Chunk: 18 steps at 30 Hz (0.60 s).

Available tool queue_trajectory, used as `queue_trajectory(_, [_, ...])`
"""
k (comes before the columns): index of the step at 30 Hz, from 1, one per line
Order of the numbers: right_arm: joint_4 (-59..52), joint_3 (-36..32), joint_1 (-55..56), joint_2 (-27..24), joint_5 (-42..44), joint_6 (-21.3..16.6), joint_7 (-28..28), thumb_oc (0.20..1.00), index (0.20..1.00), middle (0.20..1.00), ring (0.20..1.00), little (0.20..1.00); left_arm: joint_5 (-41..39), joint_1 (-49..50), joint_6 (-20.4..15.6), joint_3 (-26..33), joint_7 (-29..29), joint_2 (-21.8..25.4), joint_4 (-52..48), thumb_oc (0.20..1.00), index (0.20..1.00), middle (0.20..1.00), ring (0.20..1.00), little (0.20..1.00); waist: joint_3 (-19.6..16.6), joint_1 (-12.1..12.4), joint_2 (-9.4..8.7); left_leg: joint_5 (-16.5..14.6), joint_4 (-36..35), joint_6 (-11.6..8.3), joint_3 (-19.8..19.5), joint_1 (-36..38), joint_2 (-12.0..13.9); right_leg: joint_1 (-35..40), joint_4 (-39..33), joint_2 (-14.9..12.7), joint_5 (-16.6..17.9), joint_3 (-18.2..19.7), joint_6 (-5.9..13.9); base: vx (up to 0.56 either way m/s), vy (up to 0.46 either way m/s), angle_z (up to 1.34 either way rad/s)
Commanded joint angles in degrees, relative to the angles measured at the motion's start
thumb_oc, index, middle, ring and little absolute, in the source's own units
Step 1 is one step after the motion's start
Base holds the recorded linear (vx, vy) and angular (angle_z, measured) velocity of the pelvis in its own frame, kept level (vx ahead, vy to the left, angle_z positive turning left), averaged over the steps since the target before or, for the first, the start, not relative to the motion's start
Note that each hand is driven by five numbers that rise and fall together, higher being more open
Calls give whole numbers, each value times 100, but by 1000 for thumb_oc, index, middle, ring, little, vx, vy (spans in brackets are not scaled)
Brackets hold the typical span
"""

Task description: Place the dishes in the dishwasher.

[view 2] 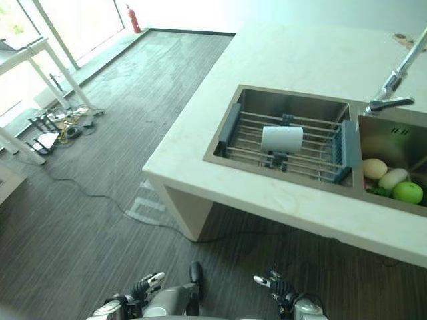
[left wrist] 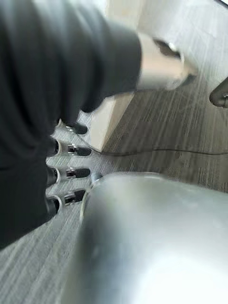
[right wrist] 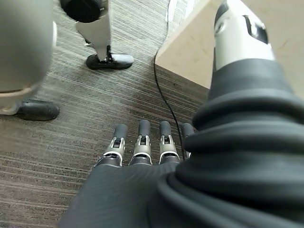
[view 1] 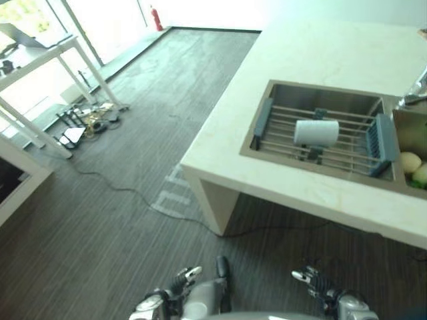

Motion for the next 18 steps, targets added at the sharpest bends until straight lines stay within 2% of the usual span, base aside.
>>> queue_trajectory(1, [-148,-196,-253,-90,-105,-226,-46,1000,1000,1000,1000,1000,-35,-224,-218,-239,-110,-19,-49,1000,1000,1000,1000,1000,34,75,242,-963,325,-718,-271,299,241,-1007,-266,32,871,-199,-122,98,170,8])
queue_trajectory(9, [102,-329,-255,64,-283,-272,-298,1000,1000,1000,1000,1000,-98,-236,-243,-260,-122,-24,131,1000,1000,1000,1000,1000,-33,72,257,-1078,172,-537,-339,545,122,-1199,-45,-29,884,-229,-40,67,113,-5])
queue_trajectory(11, [106,-357,-273,99,-343,-293,-456,1000,1000,1000,1000,1000,-50,-195,-215,-203,-110,-45,172,1000,1000,1000,1000,1000,-23,147,242,-1185,262,-456,-198,547,133,-1307,403,-138,831,-425,11,14,111,-20])
queue_trajectory(12, [66,-362,-299,100,-362,-341,-480,1000,1000,1000,1000,1000,-37,-178,-217,-161,-87,-33,189,1000,1000,1000,1000,1000,46,196,226,-1277,327,-344,-50,573,130,-1565,1277,-325,911,-546,140,-33,118,-33])
queue_trajectory(14, [-42,-354,-337,71,-407,-382,-508,1000,1000,1000,1000,1000,19,-212,-216,-175,-25,15,169,1000,1000,1000,1000,1000,171,176,235,-1374,395,-229,-15,587,147,-1921,2089,-494,1048,-474,231,-93,24,-87])
queue_trajectory(15, [-68,-364,-392,58,-338,-403,-504,1000,1000,1000,1000,1000,-28,-285,-229,-213,39,42,184,1000,1000,1000,1000,1000,256,171,241,-1427,463,-230,6,586,187,-2011,2075,-717,1132,-453,231,-110,-94,-85])
queue_trajectory(16, [-70,-368,-413,60,-320,-408,-501,1000,1000,1000,1000,1000,-64,-303,-228,-217,51,50,184,1000,1000,1000,1000,1000,273,179,246,-1430,477,-247,22,590,207,-1991,1991,-773,1143,-462,229,-95,-272,-46])
queue_trajectory(17, [-67,-371,-461,72,-325,-414,-476,1000,1000,1000,1000,1000,-216,-334,-232,-154,54,85,191,1000,1000,1000,1000,1000,288,202,222,-1484,568,-337,152,616,292,-1845,1312,-1022,1338,-545,299,-10,-377,-33])
queue_trajectory(18, [-77,-396,-458,89,-374,-339,-491,1000,1000,1000,1000,1000,-287,-297,-236,-78,38,125,167,1000,1000,1000,1000,1000,281,195,160,-1587,629,-389,229,691,334,-1847,803,-1260,1684,-542,445,54,-514,-44])
